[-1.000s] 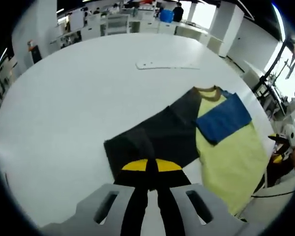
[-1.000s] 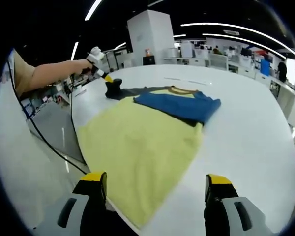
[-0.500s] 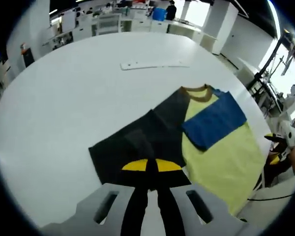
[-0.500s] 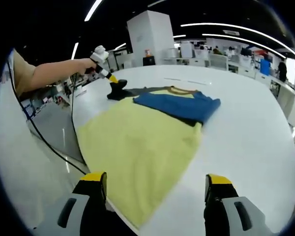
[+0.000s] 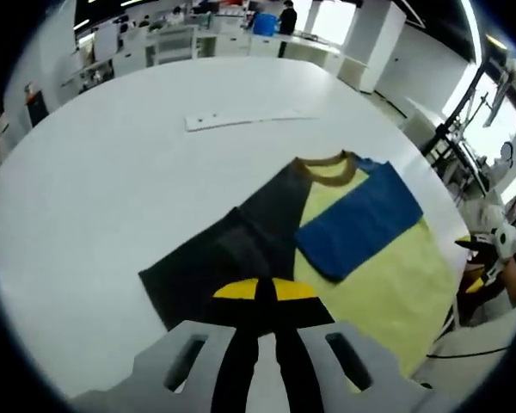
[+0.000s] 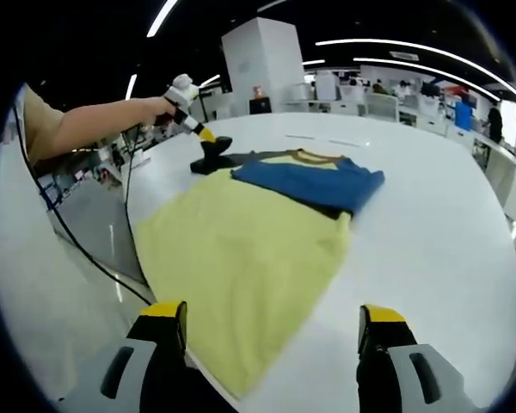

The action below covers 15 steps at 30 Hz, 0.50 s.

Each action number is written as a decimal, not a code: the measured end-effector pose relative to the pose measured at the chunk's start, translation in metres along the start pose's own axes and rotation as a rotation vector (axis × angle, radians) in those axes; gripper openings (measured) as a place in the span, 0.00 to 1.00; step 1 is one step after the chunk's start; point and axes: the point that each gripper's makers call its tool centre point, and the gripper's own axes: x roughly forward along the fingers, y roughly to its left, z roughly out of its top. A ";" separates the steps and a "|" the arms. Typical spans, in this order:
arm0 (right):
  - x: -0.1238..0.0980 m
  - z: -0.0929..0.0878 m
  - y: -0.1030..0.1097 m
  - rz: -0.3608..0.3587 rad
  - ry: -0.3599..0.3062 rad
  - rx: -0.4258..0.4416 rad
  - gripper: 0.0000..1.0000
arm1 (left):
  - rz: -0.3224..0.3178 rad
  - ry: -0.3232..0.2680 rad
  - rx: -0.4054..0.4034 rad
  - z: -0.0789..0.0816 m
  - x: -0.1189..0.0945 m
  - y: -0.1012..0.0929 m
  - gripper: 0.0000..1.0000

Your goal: Fold the garment on the visible template until the final outline fits inside the template.

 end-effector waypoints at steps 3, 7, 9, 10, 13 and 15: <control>0.001 0.000 -0.001 0.002 0.003 -0.001 0.81 | -0.010 0.005 0.007 0.003 0.003 -0.006 0.01; 0.002 0.001 -0.001 0.004 0.003 -0.002 0.81 | -0.020 0.011 0.025 0.008 0.006 -0.011 0.01; 0.003 0.002 -0.001 0.006 0.002 -0.001 0.81 | -0.028 0.012 0.033 0.011 0.008 -0.014 0.01; 0.003 0.002 -0.001 0.006 0.001 -0.001 0.81 | -0.034 0.012 0.036 0.013 0.010 -0.016 0.01; 0.004 0.004 -0.001 0.007 -0.002 -0.001 0.81 | -0.047 0.019 0.050 0.016 0.016 -0.022 0.01; 0.004 0.004 -0.002 0.007 -0.001 -0.001 0.81 | -0.057 0.023 0.059 0.019 0.019 -0.027 0.01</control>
